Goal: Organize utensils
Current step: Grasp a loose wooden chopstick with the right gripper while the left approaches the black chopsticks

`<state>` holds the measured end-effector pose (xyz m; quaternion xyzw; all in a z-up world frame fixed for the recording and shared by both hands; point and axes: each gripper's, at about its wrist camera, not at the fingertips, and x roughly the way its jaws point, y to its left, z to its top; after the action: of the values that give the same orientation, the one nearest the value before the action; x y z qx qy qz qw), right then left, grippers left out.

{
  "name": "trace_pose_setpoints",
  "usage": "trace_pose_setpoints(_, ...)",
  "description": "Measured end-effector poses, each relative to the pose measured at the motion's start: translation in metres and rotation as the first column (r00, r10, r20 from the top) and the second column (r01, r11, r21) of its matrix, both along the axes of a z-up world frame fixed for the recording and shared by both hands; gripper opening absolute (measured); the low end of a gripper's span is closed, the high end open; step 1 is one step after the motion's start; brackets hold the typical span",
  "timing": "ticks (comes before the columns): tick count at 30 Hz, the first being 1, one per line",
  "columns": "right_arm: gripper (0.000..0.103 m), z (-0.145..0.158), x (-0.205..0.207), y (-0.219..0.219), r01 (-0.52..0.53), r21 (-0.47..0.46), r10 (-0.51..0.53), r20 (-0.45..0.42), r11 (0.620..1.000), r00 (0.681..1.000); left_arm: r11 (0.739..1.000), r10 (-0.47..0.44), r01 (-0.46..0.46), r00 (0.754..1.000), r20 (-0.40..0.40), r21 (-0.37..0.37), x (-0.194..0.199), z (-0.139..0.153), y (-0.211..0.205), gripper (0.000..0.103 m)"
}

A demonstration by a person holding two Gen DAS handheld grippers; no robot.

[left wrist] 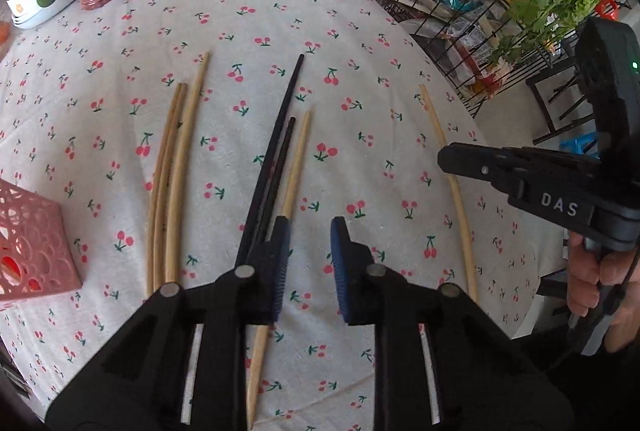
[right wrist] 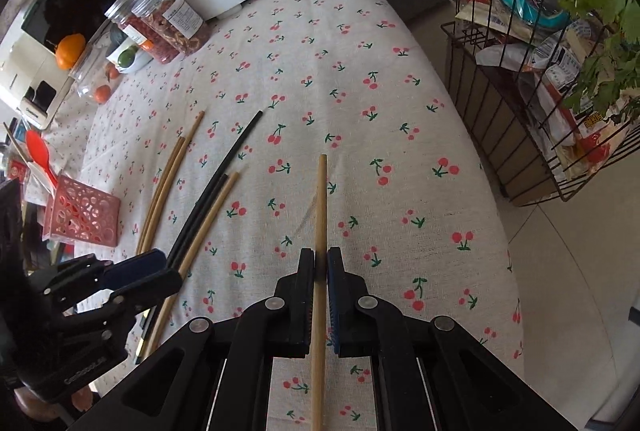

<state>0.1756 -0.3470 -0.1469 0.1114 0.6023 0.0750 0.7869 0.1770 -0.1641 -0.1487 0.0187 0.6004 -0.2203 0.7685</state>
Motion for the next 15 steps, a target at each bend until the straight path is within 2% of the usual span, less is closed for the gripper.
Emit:
trace_pose_setpoints(10, 0.007, -0.002, 0.006, 0.002, -0.019, 0.034, 0.019, -0.013, 0.999, 1.000, 0.997, 0.016, -0.015, 1.000, -0.009, 0.078, 0.016, -0.022, -0.012, 0.016)
trace_pose_setpoints(12, 0.007, -0.003, 0.006, 0.003, -0.018, 0.031, 0.018, -0.016, 0.999, 1.000, 0.995, 0.017, -0.017, 1.000, -0.001, 0.101, 0.018, -0.022, -0.014, 0.009)
trace_pose_setpoints(15, 0.007, -0.003, 0.005, 0.005, -0.014, 0.032, 0.015, -0.017, 0.999, 1.000, 0.994, 0.024, -0.026, 1.000, 0.018, 0.104, 0.017, -0.019, -0.011, 0.007)
